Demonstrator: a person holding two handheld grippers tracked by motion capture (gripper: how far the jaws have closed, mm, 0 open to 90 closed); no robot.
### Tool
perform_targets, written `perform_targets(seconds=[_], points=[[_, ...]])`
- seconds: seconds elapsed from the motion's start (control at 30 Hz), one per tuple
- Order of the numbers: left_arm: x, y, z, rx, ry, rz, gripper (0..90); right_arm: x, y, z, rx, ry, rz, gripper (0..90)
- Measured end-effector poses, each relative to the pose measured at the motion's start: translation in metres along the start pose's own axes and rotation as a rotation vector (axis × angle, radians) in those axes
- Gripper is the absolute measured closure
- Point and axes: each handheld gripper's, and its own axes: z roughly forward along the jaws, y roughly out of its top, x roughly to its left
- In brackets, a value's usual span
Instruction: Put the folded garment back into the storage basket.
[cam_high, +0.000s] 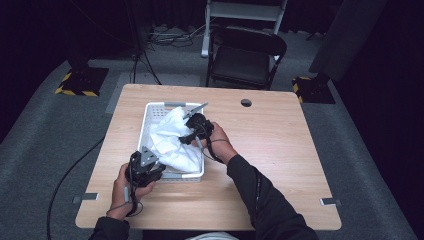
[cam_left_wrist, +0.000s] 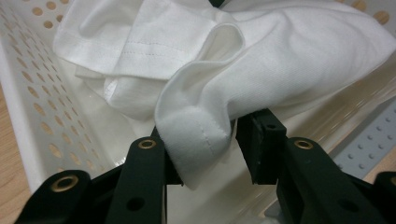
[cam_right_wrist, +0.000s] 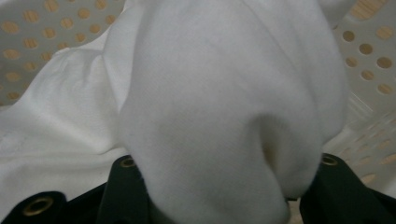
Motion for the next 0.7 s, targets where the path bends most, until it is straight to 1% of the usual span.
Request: perform_targets(seconds=[0.2, 0.27, 0.33, 0.4, 0.5, 0.57, 0.7], points=[[0.001, 0.001, 0.0, 0.008, -0.013, 0.003, 62.3, 0.004, 0.001, 0.001, 0.02, -0.033, -0.03, 49.8], [0.001, 0.001, 0.0, 0.012, -0.016, 0.003, 61.2, 0.004, 0.001, 0.002, 0.023, -0.044, -0.034, 49.2], [0.002, 0.002, -0.001, 0.012, -0.021, -0.002, 59.4, 0.005, 0.002, 0.002, 0.024, -0.051, -0.037, 45.9], [0.003, 0.003, -0.003, 0.008, -0.023, -0.002, 58.3, 0.004, 0.001, 0.002, 0.028, -0.057, -0.038, 45.6], [0.004, 0.003, -0.006, 0.001, -0.041, -0.011, 54.3, 0.003, 0.001, 0.002, 0.026, -0.065, -0.03, 42.2], [0.004, 0.003, -0.009, -0.012, -0.065, -0.008, 53.3, 0.003, 0.001, 0.002, 0.025, -0.069, -0.027, 40.5], [0.003, 0.004, -0.011, -0.016, -0.086, -0.004, 50.8, 0.003, -0.001, 0.002, 0.029, -0.073, -0.037, 38.6]])
